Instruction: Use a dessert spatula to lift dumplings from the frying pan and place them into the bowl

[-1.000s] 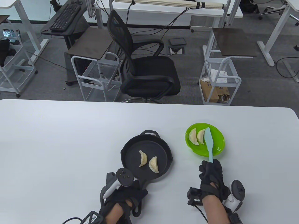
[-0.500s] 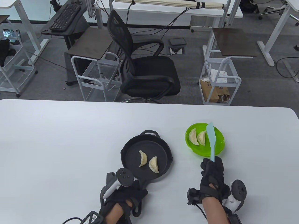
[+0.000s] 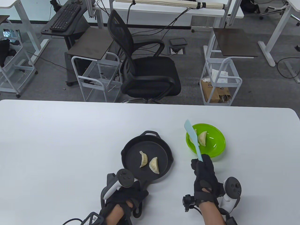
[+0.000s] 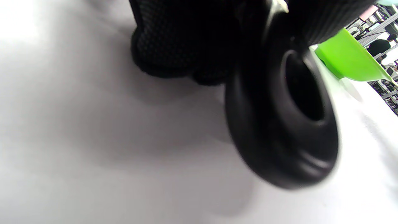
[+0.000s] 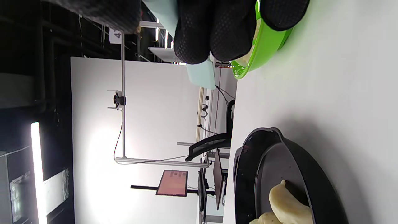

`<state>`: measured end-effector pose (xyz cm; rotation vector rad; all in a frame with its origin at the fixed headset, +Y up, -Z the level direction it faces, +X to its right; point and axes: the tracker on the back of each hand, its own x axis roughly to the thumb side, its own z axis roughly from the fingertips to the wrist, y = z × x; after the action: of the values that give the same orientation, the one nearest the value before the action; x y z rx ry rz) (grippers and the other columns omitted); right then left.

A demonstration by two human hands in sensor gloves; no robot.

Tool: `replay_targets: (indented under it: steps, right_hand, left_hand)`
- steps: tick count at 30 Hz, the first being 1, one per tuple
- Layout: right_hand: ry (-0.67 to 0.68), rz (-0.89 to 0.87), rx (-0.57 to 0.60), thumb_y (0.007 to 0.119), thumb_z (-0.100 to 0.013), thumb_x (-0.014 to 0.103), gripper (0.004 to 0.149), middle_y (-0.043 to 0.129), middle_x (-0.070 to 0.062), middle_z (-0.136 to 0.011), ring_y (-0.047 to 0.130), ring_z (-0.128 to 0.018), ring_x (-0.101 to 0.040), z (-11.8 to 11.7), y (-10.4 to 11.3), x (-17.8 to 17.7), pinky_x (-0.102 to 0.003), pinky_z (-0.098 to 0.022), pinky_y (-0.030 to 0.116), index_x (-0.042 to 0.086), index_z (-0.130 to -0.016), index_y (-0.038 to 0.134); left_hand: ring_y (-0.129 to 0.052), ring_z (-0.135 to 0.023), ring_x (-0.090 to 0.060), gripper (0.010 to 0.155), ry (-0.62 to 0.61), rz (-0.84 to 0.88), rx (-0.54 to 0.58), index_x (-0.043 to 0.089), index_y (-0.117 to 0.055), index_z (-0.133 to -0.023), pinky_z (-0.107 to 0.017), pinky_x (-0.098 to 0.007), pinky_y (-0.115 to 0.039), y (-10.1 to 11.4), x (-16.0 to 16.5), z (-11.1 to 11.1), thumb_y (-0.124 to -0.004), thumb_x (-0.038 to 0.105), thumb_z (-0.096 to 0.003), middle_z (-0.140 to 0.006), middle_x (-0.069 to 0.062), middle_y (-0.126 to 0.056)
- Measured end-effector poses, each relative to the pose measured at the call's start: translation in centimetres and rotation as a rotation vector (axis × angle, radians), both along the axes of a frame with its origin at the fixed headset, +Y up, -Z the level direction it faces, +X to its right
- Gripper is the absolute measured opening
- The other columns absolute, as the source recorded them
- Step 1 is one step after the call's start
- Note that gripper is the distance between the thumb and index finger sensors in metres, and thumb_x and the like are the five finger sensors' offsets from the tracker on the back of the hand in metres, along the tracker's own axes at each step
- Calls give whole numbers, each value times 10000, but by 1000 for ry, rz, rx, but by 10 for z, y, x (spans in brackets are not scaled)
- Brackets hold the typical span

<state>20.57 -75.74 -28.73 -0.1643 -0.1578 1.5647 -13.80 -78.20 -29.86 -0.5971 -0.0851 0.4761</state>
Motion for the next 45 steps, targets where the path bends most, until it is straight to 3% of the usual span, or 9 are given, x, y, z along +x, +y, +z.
replay_targets:
  steps: [8, 20, 37, 45]
  right_hand:
    - [95, 186, 46, 694, -605, 439, 578, 804, -216, -896, 793, -784, -471, 2, 14, -19, -652, -694, 544, 89, -1047, 564]
    - [149, 453, 157, 701, -593, 437, 559, 866, -222, -820, 848, -705, -465, 8, 30, -39, -648, -671, 584, 74, -1012, 624]
    - [212, 538, 147, 704, -592, 436, 551, 879, -225, -805, 859, -691, -468, 7, 25, -51, -651, -666, 590, 76, -1005, 644]
    - [271, 498, 133, 701, -594, 435, 549, 880, -221, -807, 861, -692, -466, 5, 23, -53, -652, -670, 588, 76, -1005, 644]
  left_hand:
    - [-944, -517, -190, 779, 0, 0, 0, 208, -547, -1065, -800, -537, -229, 0, 0, 0, -736, 661, -460, -672, 83, -999]
    - [-944, -517, -191, 778, 0, 0, 0, 206, -548, -1065, -800, -537, -228, 0, 0, 0, -737, 660, -461, -673, 82, -998]
    - [-945, -517, -192, 778, 0, 0, 0, 207, -549, -1064, -800, -538, -229, 0, 0, 0, -740, 659, -460, -672, 78, -999]
    - [-944, -518, -191, 779, 0, 0, 0, 206, -548, -1065, -800, -539, -229, 0, 0, 0, -739, 659, -460, -672, 82, -999]
